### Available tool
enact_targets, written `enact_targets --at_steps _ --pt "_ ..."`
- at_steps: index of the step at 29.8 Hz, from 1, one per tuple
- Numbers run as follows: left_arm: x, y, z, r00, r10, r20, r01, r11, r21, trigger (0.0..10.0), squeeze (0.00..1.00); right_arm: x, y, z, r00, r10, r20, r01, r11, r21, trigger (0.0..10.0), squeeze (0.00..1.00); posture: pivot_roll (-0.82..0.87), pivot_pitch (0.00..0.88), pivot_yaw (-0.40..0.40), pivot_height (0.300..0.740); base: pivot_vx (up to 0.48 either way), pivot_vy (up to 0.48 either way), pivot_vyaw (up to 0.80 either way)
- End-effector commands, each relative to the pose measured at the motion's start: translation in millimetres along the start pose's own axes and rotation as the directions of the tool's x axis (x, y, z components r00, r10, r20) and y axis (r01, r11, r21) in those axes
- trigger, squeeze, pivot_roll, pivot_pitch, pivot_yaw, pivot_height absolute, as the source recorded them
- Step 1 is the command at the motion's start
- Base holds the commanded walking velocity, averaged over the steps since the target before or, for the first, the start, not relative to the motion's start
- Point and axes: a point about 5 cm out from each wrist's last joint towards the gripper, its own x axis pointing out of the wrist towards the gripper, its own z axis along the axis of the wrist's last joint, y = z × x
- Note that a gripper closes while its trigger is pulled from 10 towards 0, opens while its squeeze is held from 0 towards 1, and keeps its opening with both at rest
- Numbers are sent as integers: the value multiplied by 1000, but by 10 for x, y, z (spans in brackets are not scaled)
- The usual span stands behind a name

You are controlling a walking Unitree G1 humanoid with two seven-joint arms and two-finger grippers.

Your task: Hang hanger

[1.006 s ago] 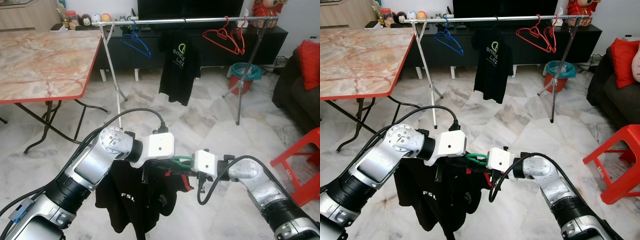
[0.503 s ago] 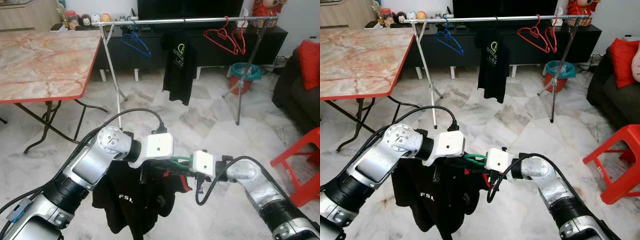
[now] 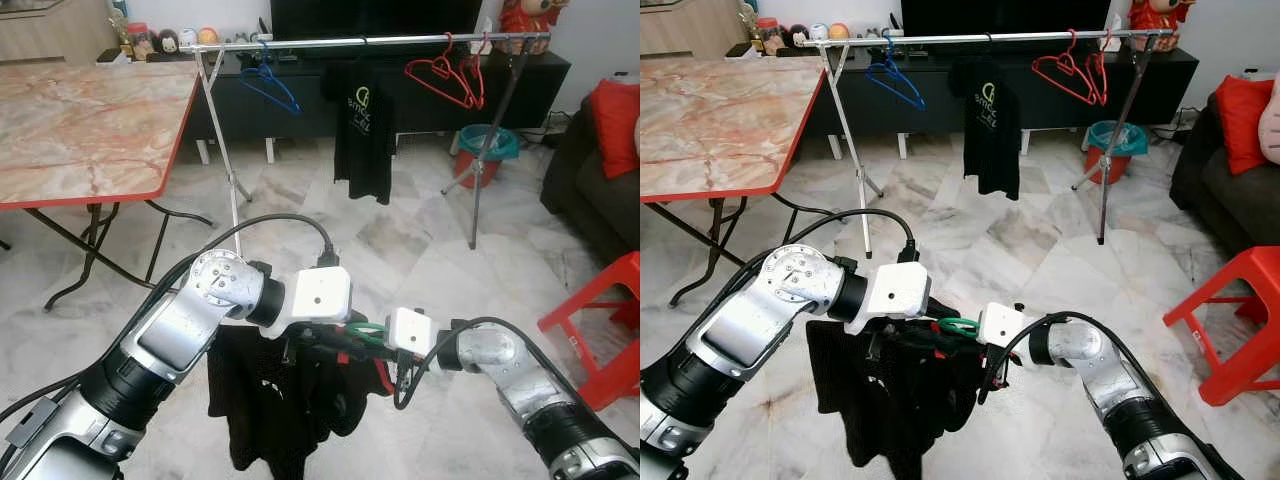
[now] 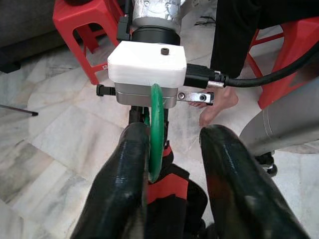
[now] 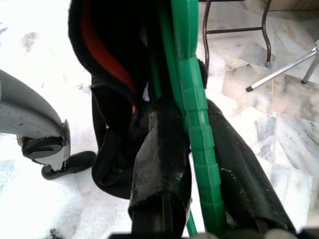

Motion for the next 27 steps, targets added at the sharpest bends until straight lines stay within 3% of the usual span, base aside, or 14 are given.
enact_targets --at_steps 1,7,8,9,13,15,19,23,25,26,27 --pt "-93 32 34 1000 28 -1 -28 999 21 10000 1000 -5 -57 50 999 -32 25 32 999 -10 0 0 36 0 27 740 0 0 0" --pt "-311 145 -100 983 180 -24 -181 983 -23 10000 1000 -16 -64 46 997 -70 41 70 998 7 0 0 34 0 30 740 0 0 0" --pt "-409 180 -165 970 243 -34 -244 969 -44 10000 110 -25 -48 24 997 -70 37 69 998 11 0 0 33 0 31 740 0 0 0" --pt "-477 192 -212 960 277 -47 -279 959 -51 10000 0 -29 -30 6 997 -66 33 66 998 14 0 0 33 0 31 740 0 0 0" --pt "-572 178 -284 950 304 -67 -309 948 -72 10000 0 -29 -24 -4 997 -67 32 66 998 16 0 0 36 0 29 740 0 0 0" --pt "-676 143 -363 941 325 -96 -334 937 -99 10000 0 -40 -70 24 993 -110 51 109 994 15 0 0 36 0 27 740 0 0 0" --pt "-742 140 -431 920 375 -109 -386 916 -110 10000 0 -49 -135 67 983 -168 72 168 986 4 0 0 34 0 27 740 0 0 0" --pt "-823 254 -485 822 565 -73 -570 814 -110 10000 0 -69 -226 108 958 -270 96 270 963 15 0 0 34 0 24 740 0 0 0" --pt "-828 266 -487 810 583 -72 -587 803 -107 10000 0 -67 -227 109 957 -273 99 272 962 19 0 0 34 0 24 740 0 0 0" --pt "-849 313 -496 757 650 -62 -652 749 -118 10000 0 -61 -226 120 954 -281 108 281 960 22 0 0 32 0 23 740 0 0 0" --pt "-860 337 -498 726 685 -56 -686 717 -122 10000 0 -56 -221 122 953 -282 110 281 959 23 0 0 32 0 21 740 0 0 0"
